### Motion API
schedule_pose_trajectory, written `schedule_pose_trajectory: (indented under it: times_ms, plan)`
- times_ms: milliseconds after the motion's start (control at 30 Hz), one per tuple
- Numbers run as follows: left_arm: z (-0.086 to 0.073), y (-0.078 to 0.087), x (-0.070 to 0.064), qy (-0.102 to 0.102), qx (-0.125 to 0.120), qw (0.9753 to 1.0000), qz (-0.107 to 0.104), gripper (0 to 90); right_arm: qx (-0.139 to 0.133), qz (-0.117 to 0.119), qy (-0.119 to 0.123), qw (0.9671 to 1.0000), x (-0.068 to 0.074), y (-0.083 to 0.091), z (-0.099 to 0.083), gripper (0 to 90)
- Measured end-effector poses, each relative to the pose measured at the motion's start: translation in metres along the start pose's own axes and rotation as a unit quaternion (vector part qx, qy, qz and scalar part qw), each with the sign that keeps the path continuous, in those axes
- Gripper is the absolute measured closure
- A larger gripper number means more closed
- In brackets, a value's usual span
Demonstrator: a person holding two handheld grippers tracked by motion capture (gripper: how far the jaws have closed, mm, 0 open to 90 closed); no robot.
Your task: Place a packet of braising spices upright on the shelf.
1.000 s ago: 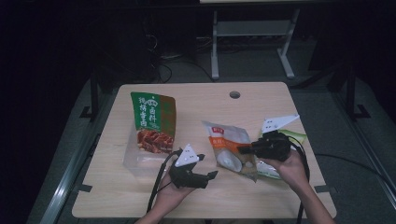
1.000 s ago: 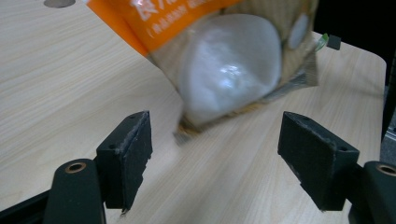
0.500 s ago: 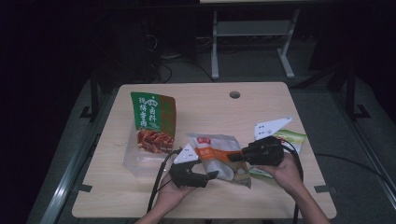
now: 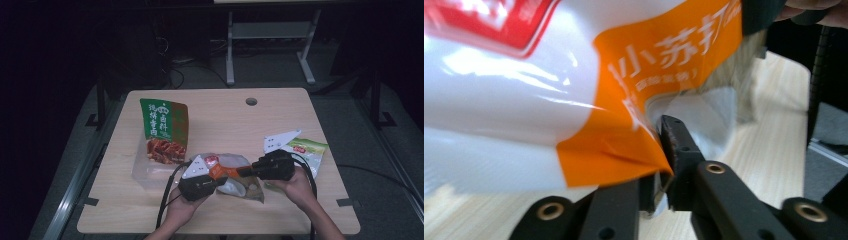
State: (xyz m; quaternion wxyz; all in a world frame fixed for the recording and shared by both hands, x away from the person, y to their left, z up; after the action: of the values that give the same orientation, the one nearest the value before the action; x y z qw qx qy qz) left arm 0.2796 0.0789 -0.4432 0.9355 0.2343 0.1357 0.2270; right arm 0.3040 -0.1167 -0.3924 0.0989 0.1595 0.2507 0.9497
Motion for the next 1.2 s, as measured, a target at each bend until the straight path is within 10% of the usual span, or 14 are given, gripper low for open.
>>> schedule_pose_trajectory:
  times_ms: [800,1200]
  plan:
    - [-0.001,-0.002,-0.004,-0.029,0.013,0.9982,0.051,88.4,0.059,-0.064,-0.003,0.9962,-0.005,-0.019,-0.01,76.7]
    - [-0.001,0.003,-0.003,-0.021,0.004,0.9987,0.047,76.0,0.052,-0.072,-0.02,0.9959,-0.007,-0.02,-0.014,89.9]
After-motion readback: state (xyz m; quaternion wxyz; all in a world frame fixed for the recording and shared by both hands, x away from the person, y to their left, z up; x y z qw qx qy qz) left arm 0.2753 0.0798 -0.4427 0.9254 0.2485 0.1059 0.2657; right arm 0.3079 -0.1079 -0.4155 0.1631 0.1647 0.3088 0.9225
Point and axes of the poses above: each handheld gripper's, and its own axes: y roughly backward along the jaws, z roughly out of its top, x roughly to its left, the point moved 4 cm from there along -y, roughly forward along the jaws, and after that the axes turned 2 degrees about -z, right-handed, at the moved point
